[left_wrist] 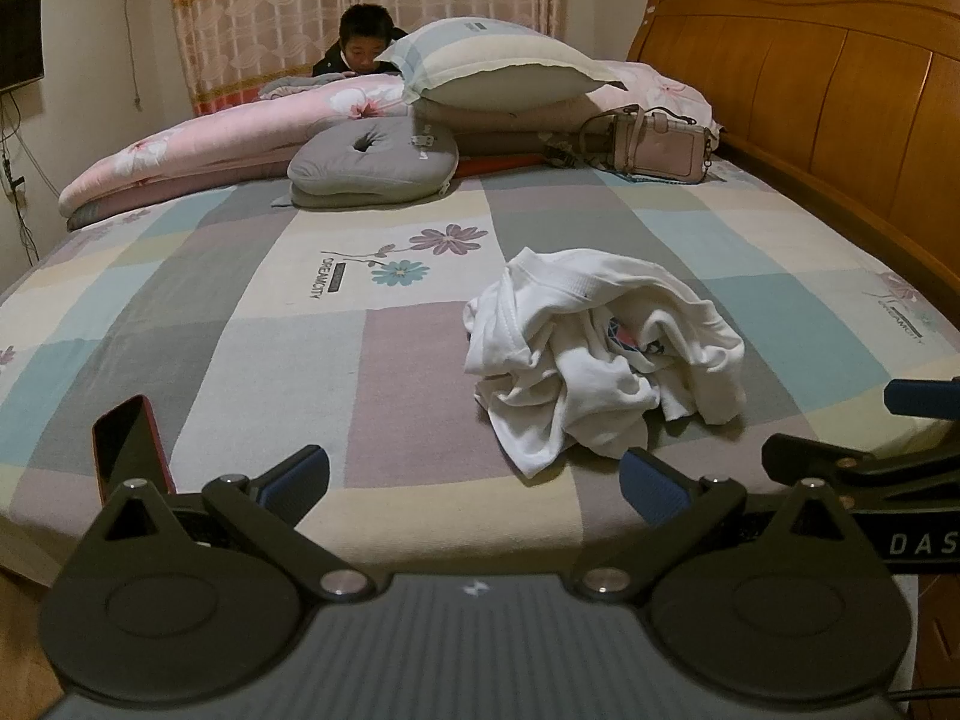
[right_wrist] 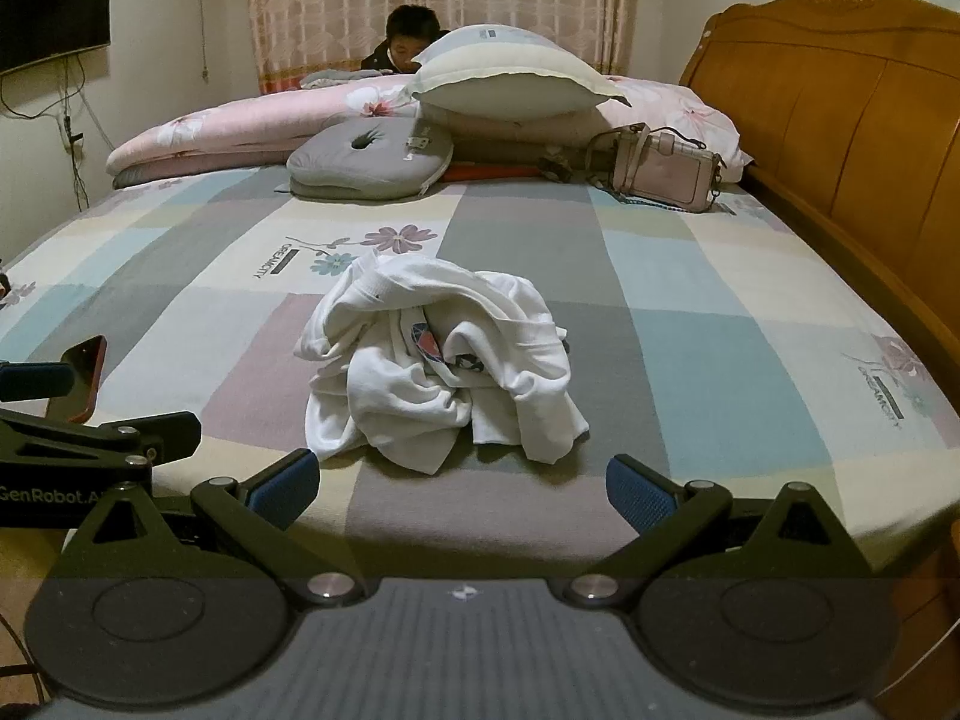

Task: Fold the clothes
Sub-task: 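Move both tools toward the crumpled white sweatshirt on the bed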

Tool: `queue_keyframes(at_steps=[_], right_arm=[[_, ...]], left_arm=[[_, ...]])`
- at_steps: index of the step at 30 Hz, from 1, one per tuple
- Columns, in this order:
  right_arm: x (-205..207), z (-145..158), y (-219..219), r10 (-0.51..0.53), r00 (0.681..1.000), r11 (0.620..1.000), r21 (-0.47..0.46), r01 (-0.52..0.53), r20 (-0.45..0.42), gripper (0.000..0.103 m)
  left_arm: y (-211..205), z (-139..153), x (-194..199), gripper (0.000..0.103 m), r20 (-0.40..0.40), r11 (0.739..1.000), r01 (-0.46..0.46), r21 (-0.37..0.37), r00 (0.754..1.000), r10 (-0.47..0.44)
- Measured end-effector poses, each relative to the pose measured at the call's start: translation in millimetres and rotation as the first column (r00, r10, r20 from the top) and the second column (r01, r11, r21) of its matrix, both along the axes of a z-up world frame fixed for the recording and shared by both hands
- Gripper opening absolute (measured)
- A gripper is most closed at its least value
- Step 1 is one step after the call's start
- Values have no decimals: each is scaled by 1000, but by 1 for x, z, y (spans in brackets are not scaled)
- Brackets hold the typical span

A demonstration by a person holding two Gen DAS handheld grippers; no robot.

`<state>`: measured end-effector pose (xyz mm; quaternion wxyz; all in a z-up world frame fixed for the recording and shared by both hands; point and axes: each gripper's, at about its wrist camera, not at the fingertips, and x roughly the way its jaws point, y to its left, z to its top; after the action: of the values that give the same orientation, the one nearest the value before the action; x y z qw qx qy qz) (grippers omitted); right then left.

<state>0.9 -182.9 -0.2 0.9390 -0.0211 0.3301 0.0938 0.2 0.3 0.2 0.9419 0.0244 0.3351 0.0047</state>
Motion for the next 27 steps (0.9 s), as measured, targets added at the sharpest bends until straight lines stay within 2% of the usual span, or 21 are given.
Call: queue_keyframes(at_steps=[10, 27], right_arm=[[-2, -1, 1, -2, 1000, 1000, -2, 2, 25, 103], [-2, 0, 1, 1, 1000, 1000, -8, -1, 18, 103]], left_arm=[[-2, 1, 1, 102, -4, 1000, 3, -6, 1000, -3], [-1, 0, -1, 102, 7, 1000, 10, -3, 1000, -10]])
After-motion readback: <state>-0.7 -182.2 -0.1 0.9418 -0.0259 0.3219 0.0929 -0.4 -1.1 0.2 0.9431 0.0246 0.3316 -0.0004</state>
